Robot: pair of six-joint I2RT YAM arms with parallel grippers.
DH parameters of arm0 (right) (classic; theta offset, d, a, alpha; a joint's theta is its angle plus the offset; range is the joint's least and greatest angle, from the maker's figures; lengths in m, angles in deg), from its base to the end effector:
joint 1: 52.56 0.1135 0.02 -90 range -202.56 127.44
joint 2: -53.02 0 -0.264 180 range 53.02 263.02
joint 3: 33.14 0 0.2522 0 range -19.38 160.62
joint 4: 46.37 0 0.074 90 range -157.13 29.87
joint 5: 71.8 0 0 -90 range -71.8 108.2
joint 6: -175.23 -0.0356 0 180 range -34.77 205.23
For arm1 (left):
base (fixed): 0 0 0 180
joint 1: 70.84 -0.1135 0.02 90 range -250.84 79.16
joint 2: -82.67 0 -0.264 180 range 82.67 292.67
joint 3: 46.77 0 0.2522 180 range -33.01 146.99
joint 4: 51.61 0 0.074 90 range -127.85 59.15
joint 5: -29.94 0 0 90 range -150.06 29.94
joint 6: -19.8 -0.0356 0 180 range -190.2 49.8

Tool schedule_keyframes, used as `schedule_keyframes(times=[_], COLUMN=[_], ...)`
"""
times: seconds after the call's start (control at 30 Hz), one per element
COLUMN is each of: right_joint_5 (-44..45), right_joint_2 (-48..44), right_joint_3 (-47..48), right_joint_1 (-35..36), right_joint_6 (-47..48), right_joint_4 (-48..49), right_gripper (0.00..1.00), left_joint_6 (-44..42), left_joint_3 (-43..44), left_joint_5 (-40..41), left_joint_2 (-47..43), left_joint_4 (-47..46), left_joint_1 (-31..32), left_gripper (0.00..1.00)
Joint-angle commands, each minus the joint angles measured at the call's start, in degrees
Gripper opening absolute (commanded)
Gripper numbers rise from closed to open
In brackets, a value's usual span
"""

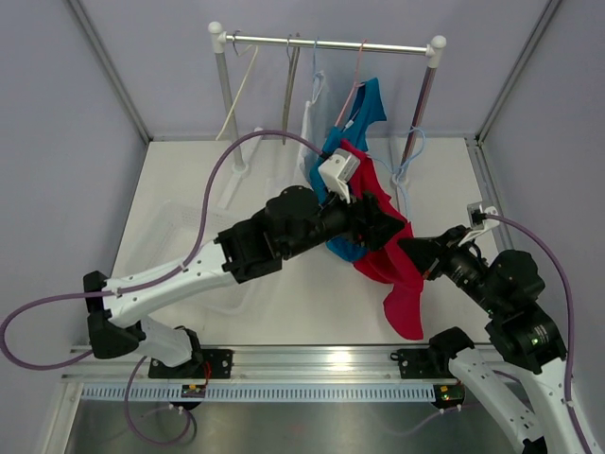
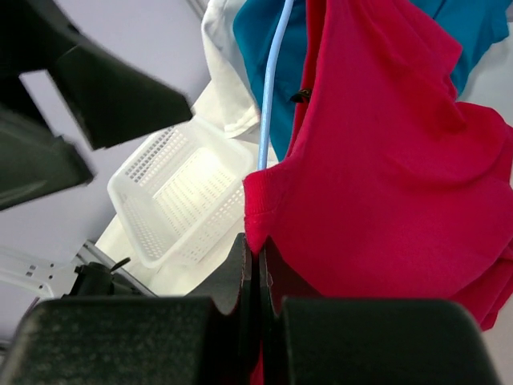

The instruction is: Remove the t-shirt from the hanger

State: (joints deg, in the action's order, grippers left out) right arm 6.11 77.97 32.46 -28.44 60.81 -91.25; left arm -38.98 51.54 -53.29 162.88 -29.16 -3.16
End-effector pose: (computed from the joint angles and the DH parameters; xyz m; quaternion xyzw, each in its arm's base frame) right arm 0.0704 0.0397 0.3811 -0.0698 0.7288 0.3485 0.5852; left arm 0.1269 -0.2980 0.4437 0.1909 0.7080 -0.4875 0.4741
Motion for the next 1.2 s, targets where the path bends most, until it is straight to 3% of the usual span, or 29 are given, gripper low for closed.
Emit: schedule_keyframes(times=[0.0, 0.13, 0.3, 0.67, 0.8, 1.0, 1.07, 1.13, 1.17], right_joint_5=[-5.8, -7.9, -10.0, -15.3, -14.4, -14.5, -14.5, -15.3, -15.8], right_joint_2=[-1.3, -1.0, -2.9, -2.9, -2.3, -1.6, -1.5, -1.4, -1.1], right_joint_3=[3.1, 3.9, 4.2, 4.0, 3.5, 2.3, 2.1, 2.0, 1.8], right_joint_1=[0.7, 0.7, 0.7, 0.7, 0.7, 0.8, 0.7, 0.7, 0.7], right_joint_6=[0.6, 1.3, 1.6, 1.2, 1.7, 1.0, 0.8, 0.5, 0.4], right_joint_4=[2.4, 0.8, 0.6, -0.5, -1.3, -0.2, 0.0, 0.3, 0.6], right_gripper=[0.0, 0.0, 0.0, 0.0, 0.0, 0.0, 0.0, 0.13, 0.44], left_joint_6=[-2.1, -4.1, -6.3, -5.7, -6.1, -6.3, -5.8, -4.7, -4.2], left_joint_3=[4.3, 7.6, 9.1, 12.1, 10.0, 6.0, 3.4, 1.8, 0.3], left_joint_5=[5.3, 6.4, 13.4, 10.7, 9.4, 8.4, 7.4, 6.5, 6.2], left_joint_2=[2.5, 5.0, 6.9, 10.1, 8.9, 6.3, 5.2, 3.1, 2.4], left_joint_4=[-4.0, -4.0, -4.0, -6.1, -8.4, -12.5, -14.0, -16.3, -17.2], left_joint_1=[0.3, 0.3, -0.1, -3.5, -3.6, -3.6, -3.6, -3.6, -3.7], left_gripper=[0.78, 0.77, 0.74, 0.66, 0.47, 0.04, 0.0, 0.0, 0.0])
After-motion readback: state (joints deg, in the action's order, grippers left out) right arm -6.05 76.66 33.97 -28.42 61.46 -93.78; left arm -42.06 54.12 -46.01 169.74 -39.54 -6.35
